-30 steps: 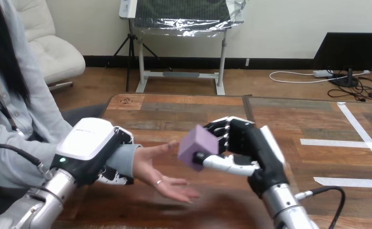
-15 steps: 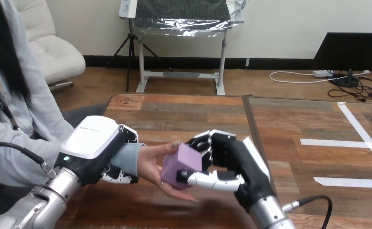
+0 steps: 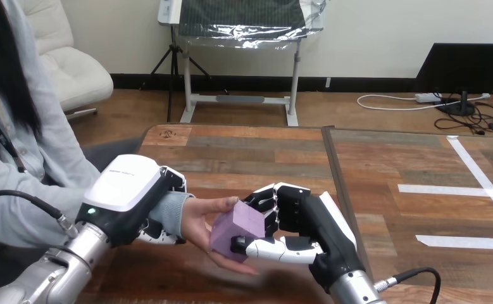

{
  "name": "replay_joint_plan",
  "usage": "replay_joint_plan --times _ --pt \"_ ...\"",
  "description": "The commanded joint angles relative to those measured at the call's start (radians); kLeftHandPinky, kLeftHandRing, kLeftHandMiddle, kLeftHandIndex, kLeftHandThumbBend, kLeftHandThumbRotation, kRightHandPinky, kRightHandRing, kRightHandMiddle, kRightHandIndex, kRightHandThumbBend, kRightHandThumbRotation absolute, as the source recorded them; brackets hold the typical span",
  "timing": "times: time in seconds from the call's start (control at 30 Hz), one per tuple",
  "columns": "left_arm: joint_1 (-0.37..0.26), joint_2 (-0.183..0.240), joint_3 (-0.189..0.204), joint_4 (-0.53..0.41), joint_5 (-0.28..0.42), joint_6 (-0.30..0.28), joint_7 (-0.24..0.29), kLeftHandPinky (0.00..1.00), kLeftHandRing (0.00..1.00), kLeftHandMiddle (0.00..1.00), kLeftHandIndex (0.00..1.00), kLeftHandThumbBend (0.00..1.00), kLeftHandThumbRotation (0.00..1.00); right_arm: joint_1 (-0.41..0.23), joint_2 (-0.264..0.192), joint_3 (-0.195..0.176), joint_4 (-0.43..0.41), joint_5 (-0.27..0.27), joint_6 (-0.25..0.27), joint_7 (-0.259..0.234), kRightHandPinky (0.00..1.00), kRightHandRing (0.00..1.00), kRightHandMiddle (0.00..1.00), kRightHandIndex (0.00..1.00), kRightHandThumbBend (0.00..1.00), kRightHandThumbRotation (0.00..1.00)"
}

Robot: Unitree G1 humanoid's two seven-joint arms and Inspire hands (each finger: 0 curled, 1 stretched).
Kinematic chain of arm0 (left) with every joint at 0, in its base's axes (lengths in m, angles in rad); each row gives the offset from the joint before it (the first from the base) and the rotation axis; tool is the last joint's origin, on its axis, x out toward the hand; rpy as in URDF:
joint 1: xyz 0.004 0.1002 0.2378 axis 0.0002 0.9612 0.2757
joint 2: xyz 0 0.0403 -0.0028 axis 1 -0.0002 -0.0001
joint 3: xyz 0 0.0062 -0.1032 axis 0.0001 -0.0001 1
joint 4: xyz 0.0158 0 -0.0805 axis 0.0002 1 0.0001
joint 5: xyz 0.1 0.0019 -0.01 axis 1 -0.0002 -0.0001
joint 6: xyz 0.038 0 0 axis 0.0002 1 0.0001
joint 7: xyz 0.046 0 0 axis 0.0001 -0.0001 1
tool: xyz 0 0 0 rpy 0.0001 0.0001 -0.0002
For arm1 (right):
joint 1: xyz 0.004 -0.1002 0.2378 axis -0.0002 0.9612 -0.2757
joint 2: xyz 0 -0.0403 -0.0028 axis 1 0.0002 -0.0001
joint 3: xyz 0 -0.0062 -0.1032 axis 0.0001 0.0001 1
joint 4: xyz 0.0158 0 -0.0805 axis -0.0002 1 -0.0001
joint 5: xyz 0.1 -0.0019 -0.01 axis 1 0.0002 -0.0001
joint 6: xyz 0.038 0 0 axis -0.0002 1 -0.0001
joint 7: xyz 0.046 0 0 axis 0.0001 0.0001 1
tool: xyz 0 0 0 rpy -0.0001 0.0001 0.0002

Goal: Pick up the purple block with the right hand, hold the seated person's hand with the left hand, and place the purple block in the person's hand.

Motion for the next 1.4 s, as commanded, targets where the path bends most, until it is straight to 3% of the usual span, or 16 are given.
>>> replay_joint_plan --times 0.0,0.5,0.9,1.37 --pt "-0.083 -0.032 0.021 -0.048 -0.016 -0.025 0.019 0.25 0.27 0.32 0.32 0.81 0.00 -0.015 0.004 0.021 -0.083 -0.009 0.014 0.007 0.30 0.35 0.44 0.50 0.69 0.00" --pt "-0.082 -0.040 0.020 -0.044 -0.013 -0.034 0.031 0.26 0.27 0.33 0.33 0.82 0.00 0.021 -0.007 0.041 -0.145 -0.007 0.038 0.021 0.29 0.35 0.44 0.49 0.68 0.00" --pt "-0.077 -0.043 0.020 -0.048 -0.012 -0.039 0.033 0.26 0.27 0.32 0.33 0.83 0.00 0.011 -0.018 0.034 -0.127 -0.001 0.032 0.023 0.29 0.34 0.44 0.49 0.69 0.00" --pt "-0.066 -0.039 0.021 -0.053 0.000 -0.033 0.050 0.28 0.29 0.34 0.35 0.84 0.00 0.006 -0.026 0.027 -0.141 0.004 0.074 0.018 0.31 0.37 0.45 0.51 0.69 0.00"
